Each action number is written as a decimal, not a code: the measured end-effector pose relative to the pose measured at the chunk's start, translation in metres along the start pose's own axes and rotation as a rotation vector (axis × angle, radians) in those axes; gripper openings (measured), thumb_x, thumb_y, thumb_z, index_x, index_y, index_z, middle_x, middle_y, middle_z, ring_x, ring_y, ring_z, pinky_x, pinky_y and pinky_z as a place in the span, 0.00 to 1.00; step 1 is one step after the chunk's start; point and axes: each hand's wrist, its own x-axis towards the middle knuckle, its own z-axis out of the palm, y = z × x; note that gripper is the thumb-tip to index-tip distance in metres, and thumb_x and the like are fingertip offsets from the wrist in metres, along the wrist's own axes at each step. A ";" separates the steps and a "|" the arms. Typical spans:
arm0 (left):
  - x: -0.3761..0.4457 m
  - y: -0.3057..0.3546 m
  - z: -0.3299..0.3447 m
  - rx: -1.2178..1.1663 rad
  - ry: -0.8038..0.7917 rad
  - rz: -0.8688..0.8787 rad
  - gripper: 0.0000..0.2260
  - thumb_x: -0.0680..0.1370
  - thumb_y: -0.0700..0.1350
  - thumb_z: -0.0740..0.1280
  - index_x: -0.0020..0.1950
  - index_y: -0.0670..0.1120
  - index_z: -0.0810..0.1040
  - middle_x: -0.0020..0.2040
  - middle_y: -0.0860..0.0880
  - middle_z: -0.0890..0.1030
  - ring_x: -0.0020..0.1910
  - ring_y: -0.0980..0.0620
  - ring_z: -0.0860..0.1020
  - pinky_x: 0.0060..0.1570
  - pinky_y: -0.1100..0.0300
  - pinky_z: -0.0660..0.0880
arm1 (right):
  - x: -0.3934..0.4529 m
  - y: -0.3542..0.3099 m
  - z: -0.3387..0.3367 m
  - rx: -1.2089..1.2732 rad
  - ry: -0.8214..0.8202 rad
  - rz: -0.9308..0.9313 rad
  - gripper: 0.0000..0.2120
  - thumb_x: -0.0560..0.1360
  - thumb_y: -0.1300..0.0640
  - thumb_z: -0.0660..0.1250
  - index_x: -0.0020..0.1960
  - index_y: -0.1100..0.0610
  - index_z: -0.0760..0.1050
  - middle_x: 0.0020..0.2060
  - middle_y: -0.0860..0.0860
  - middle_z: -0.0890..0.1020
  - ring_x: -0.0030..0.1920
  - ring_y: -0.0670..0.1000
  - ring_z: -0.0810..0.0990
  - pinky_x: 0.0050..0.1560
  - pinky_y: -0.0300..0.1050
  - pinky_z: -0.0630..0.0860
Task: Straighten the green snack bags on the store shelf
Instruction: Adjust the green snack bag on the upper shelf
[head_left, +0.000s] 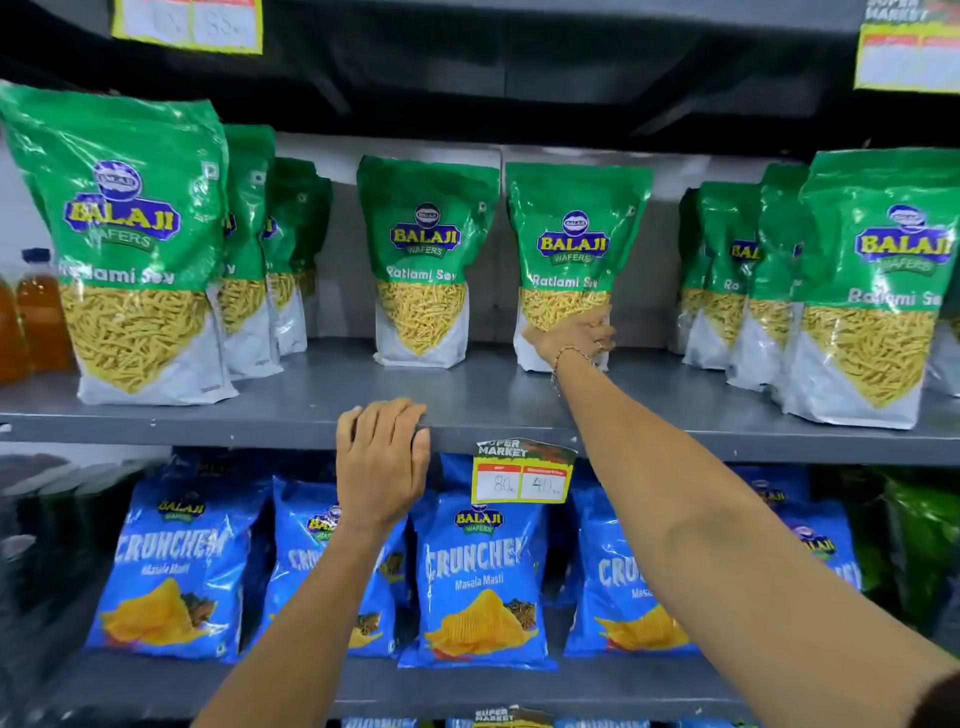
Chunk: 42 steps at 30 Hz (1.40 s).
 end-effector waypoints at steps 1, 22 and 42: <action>0.001 0.000 -0.001 -0.007 0.004 -0.002 0.15 0.80 0.47 0.56 0.53 0.41 0.80 0.52 0.43 0.81 0.51 0.46 0.73 0.59 0.48 0.64 | -0.001 -0.001 0.001 0.001 0.020 -0.001 0.58 0.68 0.44 0.74 0.77 0.63 0.36 0.75 0.66 0.50 0.75 0.66 0.51 0.75 0.61 0.56; 0.004 0.002 -0.016 0.035 -0.177 -0.002 0.18 0.82 0.49 0.53 0.59 0.40 0.77 0.58 0.41 0.79 0.55 0.40 0.76 0.59 0.47 0.65 | -0.045 0.016 -0.027 -0.044 0.042 -0.066 0.55 0.70 0.48 0.74 0.77 0.62 0.35 0.74 0.65 0.49 0.68 0.66 0.67 0.69 0.58 0.68; 0.009 0.004 -0.037 -0.001 -0.371 -0.029 0.16 0.82 0.48 0.52 0.57 0.40 0.73 0.53 0.42 0.77 0.52 0.41 0.72 0.58 0.48 0.63 | -0.114 0.043 -0.081 -0.053 0.048 -0.202 0.56 0.69 0.45 0.75 0.77 0.65 0.39 0.70 0.66 0.54 0.67 0.68 0.67 0.66 0.56 0.69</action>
